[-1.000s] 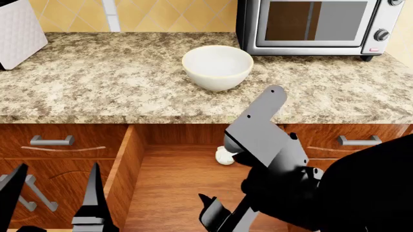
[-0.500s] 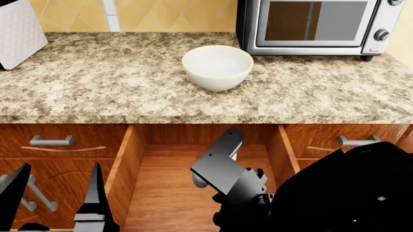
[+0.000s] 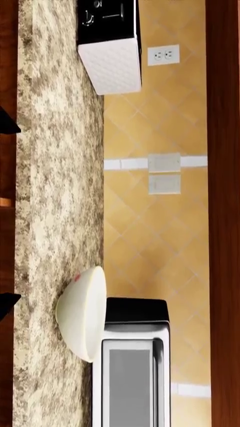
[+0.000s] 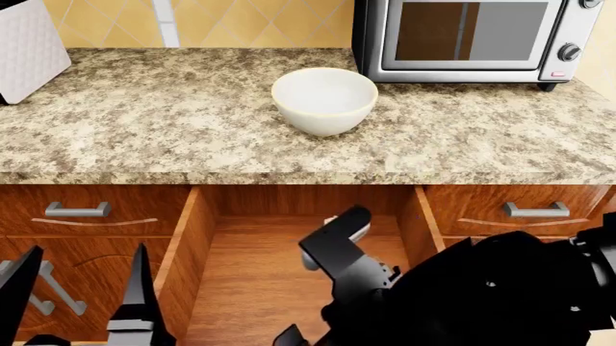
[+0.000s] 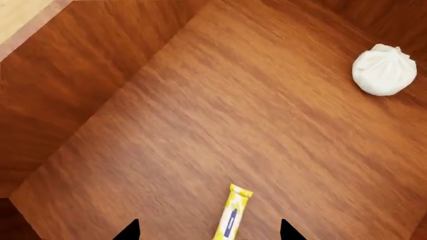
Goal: Place the bar in the bowl and close the drawer.
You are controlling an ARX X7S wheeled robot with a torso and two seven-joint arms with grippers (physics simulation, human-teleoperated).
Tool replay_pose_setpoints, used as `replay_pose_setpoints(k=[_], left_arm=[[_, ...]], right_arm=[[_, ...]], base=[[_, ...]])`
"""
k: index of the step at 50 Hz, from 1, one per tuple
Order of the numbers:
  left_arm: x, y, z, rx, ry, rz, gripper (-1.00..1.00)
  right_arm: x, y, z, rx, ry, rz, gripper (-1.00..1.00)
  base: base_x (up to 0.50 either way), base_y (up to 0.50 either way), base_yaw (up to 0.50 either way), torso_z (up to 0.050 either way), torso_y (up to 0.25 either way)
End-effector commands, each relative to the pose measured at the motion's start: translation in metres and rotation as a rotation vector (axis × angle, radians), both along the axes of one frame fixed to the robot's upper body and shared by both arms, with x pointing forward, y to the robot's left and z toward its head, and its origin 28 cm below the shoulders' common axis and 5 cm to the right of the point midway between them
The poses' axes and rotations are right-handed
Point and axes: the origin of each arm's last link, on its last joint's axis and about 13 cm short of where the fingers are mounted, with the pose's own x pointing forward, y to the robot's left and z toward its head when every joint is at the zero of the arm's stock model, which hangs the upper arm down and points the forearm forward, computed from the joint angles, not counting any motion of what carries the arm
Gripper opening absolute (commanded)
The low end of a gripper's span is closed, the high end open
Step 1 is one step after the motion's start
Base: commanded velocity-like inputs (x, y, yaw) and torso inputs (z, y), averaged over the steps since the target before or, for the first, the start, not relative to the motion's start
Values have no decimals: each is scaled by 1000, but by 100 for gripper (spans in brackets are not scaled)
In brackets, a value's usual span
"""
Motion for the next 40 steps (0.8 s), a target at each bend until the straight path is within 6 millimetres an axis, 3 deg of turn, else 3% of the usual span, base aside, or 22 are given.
replay_pose_setpoints(k=[1, 40], left_arm=[[-1, 1, 0, -3, 2, 3, 100], [4, 5, -1, -12, 11, 9, 100]], right_arm=[[10, 0, -18, -36, 21, -72, 100], [27, 11, -73, -102, 163, -80, 100]], base=[[0, 0, 0, 0, 0], [0, 0, 0, 0, 0]])
